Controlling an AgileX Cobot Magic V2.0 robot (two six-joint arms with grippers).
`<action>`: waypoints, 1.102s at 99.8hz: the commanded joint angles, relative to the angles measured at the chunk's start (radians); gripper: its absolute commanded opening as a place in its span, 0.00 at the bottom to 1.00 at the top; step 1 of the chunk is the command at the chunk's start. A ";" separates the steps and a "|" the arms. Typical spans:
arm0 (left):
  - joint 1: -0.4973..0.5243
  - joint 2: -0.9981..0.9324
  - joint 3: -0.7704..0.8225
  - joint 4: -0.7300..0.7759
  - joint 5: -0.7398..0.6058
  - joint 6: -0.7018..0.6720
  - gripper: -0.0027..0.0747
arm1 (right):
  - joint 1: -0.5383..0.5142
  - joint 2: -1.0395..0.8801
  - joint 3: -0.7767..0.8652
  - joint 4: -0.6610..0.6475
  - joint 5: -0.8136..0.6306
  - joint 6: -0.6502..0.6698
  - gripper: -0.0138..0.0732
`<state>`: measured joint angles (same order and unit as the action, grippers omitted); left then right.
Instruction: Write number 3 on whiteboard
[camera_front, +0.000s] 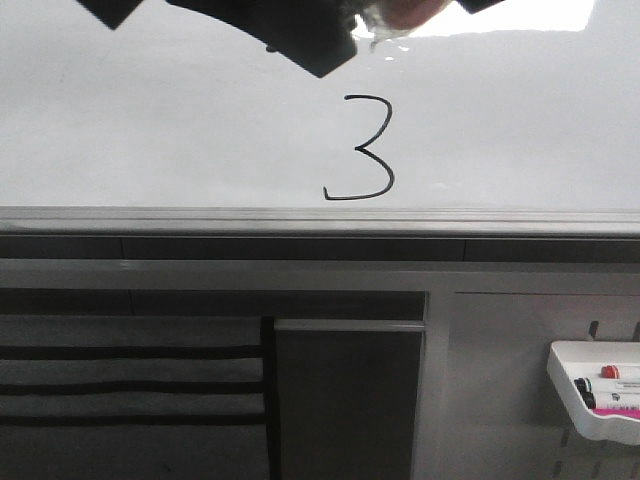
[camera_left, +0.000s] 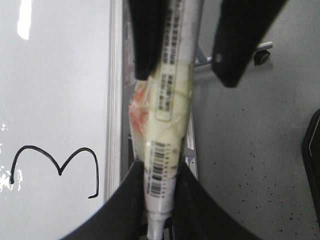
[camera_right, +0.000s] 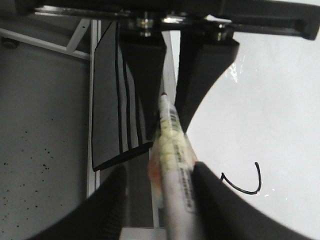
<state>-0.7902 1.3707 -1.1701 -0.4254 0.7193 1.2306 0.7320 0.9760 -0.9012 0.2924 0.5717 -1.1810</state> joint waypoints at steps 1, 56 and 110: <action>0.005 -0.040 -0.038 -0.053 -0.053 -0.039 0.04 | -0.003 -0.037 -0.026 0.010 -0.057 0.004 0.59; 0.501 -0.106 0.231 -0.190 -0.423 -0.542 0.04 | -0.317 -0.286 -0.026 0.005 0.036 0.327 0.59; 0.555 0.015 0.277 -0.300 -0.626 -0.542 0.04 | -0.317 -0.276 -0.023 0.005 0.066 0.349 0.59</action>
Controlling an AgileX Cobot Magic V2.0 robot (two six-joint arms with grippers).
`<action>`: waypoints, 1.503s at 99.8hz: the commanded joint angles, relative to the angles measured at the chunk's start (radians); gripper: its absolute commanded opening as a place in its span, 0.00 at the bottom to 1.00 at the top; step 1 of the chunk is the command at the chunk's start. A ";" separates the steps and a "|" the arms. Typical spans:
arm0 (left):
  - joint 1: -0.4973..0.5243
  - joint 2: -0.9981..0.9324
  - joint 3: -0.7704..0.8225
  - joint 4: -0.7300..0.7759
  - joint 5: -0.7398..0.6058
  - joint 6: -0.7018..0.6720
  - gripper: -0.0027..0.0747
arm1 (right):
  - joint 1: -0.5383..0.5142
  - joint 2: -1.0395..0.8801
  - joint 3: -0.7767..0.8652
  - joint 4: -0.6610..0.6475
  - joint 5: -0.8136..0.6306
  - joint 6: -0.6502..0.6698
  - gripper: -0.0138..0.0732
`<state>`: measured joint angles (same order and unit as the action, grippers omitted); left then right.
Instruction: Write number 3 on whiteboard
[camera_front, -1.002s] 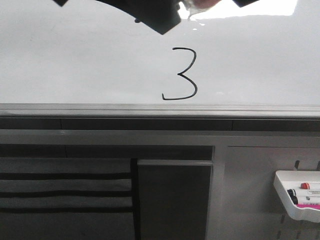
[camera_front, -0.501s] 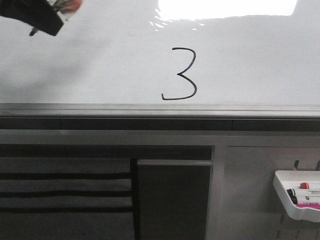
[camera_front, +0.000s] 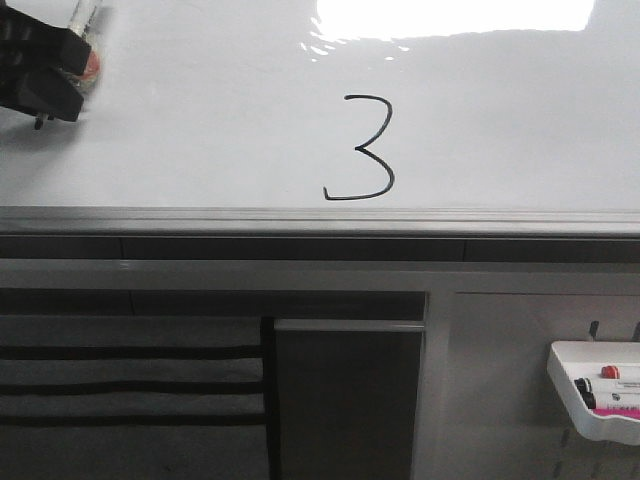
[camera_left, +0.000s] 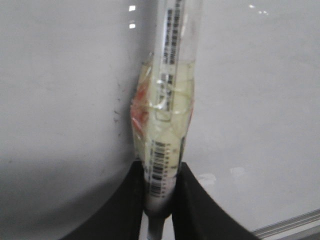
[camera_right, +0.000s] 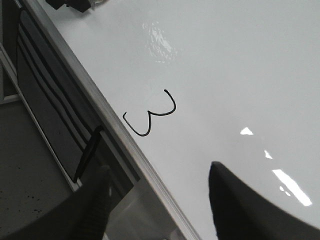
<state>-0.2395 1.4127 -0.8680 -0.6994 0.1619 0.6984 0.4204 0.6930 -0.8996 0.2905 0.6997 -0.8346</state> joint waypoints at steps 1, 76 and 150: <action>0.004 -0.026 -0.025 -0.026 -0.069 -0.010 0.04 | -0.005 0.007 -0.024 0.007 -0.062 0.003 0.59; 0.004 -0.022 -0.025 -0.069 -0.034 -0.014 0.48 | -0.005 0.008 -0.005 0.007 -0.049 0.019 0.59; 0.004 -0.649 0.126 0.699 0.246 -0.549 0.17 | -0.005 -0.173 0.118 -0.491 -0.003 1.099 0.20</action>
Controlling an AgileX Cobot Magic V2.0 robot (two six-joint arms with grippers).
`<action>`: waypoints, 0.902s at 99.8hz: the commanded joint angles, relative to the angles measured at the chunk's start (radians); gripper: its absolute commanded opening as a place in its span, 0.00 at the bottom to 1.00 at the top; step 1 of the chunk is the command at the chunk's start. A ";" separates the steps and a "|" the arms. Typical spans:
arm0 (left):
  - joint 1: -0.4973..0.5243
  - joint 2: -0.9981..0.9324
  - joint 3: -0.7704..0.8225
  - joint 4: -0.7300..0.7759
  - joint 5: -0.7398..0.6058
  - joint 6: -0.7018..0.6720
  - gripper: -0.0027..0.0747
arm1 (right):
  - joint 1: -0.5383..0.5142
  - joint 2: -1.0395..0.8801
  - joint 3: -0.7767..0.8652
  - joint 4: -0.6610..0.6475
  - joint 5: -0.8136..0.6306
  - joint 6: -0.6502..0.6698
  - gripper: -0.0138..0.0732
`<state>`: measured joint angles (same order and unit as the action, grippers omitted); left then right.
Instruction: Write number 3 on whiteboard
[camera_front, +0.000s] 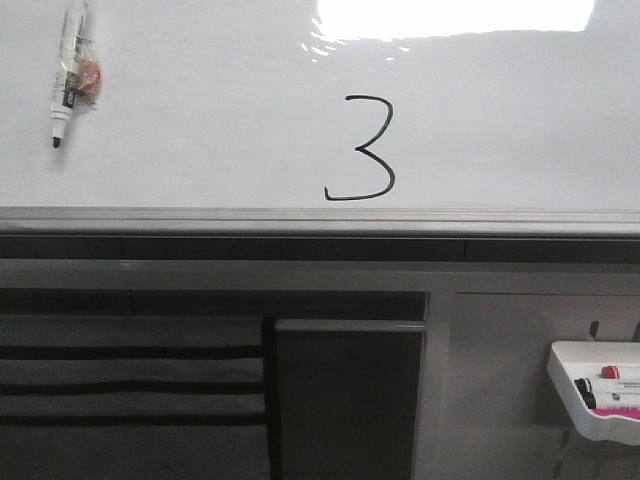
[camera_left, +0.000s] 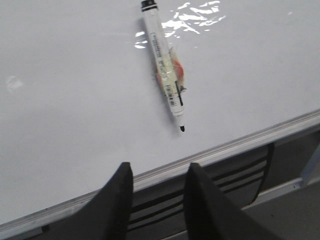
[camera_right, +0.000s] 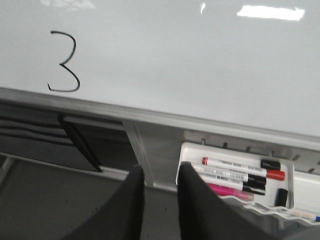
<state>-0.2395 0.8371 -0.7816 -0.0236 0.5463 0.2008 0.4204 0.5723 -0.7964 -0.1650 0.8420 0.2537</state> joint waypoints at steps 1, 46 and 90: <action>0.004 -0.080 0.048 0.024 -0.147 -0.051 0.15 | -0.005 -0.064 0.020 -0.041 -0.153 0.009 0.18; 0.004 -0.232 0.356 -0.083 -0.447 -0.055 0.01 | -0.005 -0.247 0.189 -0.182 -0.330 0.009 0.08; 0.012 -0.327 0.453 -0.081 -0.483 -0.055 0.01 | -0.005 -0.248 0.189 -0.182 -0.330 0.009 0.08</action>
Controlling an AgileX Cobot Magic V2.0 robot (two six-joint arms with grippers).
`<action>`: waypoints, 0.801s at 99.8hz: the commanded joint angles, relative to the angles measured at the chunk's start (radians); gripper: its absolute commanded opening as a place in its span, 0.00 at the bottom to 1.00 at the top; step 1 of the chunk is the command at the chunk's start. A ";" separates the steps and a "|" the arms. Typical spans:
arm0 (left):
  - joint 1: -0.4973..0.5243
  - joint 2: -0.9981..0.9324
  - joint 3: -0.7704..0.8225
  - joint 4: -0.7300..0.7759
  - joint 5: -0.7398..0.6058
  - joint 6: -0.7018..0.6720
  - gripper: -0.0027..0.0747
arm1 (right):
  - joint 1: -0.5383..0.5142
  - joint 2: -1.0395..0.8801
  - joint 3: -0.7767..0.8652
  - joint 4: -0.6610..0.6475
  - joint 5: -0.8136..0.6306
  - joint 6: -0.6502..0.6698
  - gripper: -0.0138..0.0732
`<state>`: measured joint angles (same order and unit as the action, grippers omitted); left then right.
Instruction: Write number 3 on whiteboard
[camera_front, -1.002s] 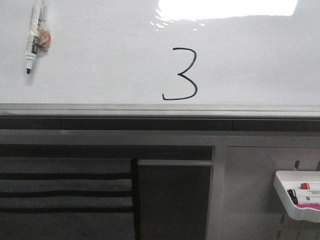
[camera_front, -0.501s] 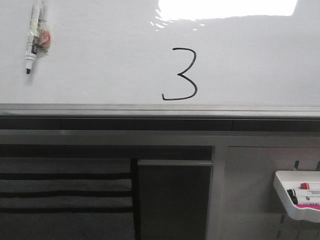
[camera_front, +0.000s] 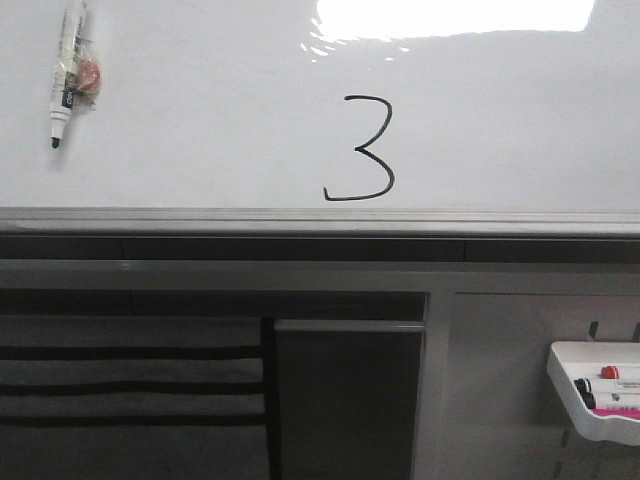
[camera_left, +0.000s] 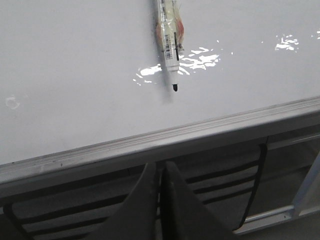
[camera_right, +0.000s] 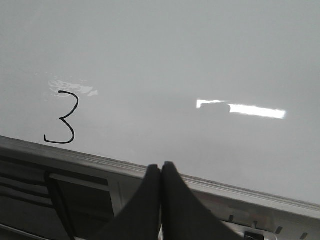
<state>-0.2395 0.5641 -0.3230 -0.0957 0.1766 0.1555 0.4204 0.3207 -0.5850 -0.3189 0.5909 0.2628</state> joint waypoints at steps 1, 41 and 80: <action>0.018 -0.070 0.001 -0.009 -0.116 -0.010 0.01 | -0.005 0.003 -0.023 -0.028 -0.077 0.000 0.08; 0.157 -0.488 0.245 -0.048 -0.216 -0.010 0.01 | -0.005 0.003 -0.023 -0.028 -0.079 0.000 0.08; 0.157 -0.597 0.334 -0.062 -0.336 -0.010 0.01 | -0.005 0.003 -0.023 -0.028 -0.077 0.000 0.08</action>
<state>-0.0839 -0.0039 0.0046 -0.1498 -0.0820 0.1555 0.4204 0.3192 -0.5850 -0.3193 0.5869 0.2628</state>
